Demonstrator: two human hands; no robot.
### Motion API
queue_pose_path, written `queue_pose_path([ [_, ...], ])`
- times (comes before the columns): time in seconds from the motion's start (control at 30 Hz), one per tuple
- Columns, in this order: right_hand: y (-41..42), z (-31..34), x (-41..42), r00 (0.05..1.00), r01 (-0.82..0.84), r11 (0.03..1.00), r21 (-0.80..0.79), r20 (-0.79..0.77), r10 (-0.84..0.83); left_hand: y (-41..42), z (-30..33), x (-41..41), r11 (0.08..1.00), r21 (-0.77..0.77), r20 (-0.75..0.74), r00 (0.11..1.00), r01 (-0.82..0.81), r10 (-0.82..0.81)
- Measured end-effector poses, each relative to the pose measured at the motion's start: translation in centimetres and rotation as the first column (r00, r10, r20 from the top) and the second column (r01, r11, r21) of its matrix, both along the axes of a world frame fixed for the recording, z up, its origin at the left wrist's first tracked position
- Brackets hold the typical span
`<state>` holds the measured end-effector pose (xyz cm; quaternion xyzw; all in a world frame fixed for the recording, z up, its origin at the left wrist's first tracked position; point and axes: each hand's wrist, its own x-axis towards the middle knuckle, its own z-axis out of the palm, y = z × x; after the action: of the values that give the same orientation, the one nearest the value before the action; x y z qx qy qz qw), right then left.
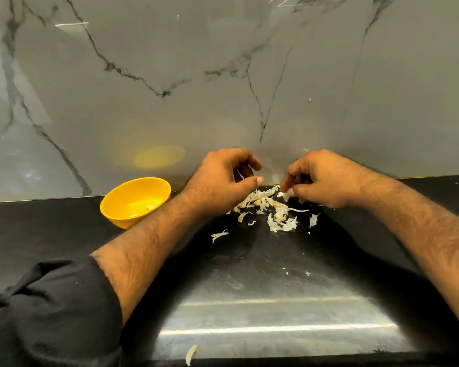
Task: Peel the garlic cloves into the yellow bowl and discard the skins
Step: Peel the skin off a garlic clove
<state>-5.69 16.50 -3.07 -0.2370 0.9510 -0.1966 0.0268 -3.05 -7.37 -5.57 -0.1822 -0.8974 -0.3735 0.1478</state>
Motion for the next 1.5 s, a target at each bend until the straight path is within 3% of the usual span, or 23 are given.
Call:
queue_pose_path([
  [0.23,-0.4,0.2,0.3,1.000,0.006,0.999,0.037,-0.012,-0.005,1.1,1.0,-1.3,0.999,-0.019,-0.059,0.997,-0.041,0.040],
  [0.53,-1.4,-0.2,0.4,0.999,0.028,0.992,0.124,-0.045,-0.022,1.5,0.1,-0.8,0.994,-0.105,-0.039,0.998,0.037,-0.042],
  [0.83,-1.8,-0.8,0.5,0.998,0.052,0.996,0.068,-0.037,-0.050,0.2,0.4,-0.5,0.999,0.019,-0.012,0.999,0.030,-0.030],
  [0.93,-1.2,-0.8,-0.1,0.992,0.096,0.991,-0.090,-0.073,-0.103,0.3,0.4,-0.4,0.999,0.028,0.002,0.999,0.043,-0.043],
  [1.03,0.3,0.6,-0.5,0.928,0.002,0.884,-0.467,-0.329,-0.176,0.4,0.5,-0.3,0.998,0.019,0.008,0.998,0.057,-0.057],
  [1.07,0.5,0.9,-0.4,0.914,-0.050,0.851,-0.522,-0.368,-0.172,0.3,0.6,-0.3,0.998,0.011,0.005,0.998,0.055,-0.055],
  [1.13,-0.1,0.6,-0.2,0.946,-0.034,0.913,-0.406,-0.309,-0.102,0.2,0.6,-0.3,0.999,0.005,-0.001,0.999,0.045,-0.045],
  [1.17,-1.0,0.1,0.1,0.974,0.022,0.980,-0.200,-0.219,-0.067,0.2,0.7,-0.2,0.999,0.006,-0.001,0.999,0.041,-0.041],
  [1.23,-2.1,-0.8,0.3,0.991,0.065,0.980,0.189,-0.124,-0.042,0.2,0.7,-0.2,0.999,0.007,0.012,0.999,0.038,-0.038],
  [1.3,-2.2,-0.7,0.6,0.991,0.067,0.971,0.230,-0.126,-0.039,0.0,0.6,-0.2,0.999,0.014,0.020,0.999,0.032,-0.032],
  [1.4,-1.3,-0.3,0.6,0.992,0.092,0.996,0.009,-0.082,-0.091,-0.4,0.6,-0.3,0.999,0.031,0.031,0.999,0.026,-0.027],
  [1.5,-1.1,-0.2,0.9,0.944,-0.002,0.912,-0.411,-0.303,-0.134,-0.3,0.7,-0.3,0.999,0.030,0.047,0.998,0.039,-0.040],
])
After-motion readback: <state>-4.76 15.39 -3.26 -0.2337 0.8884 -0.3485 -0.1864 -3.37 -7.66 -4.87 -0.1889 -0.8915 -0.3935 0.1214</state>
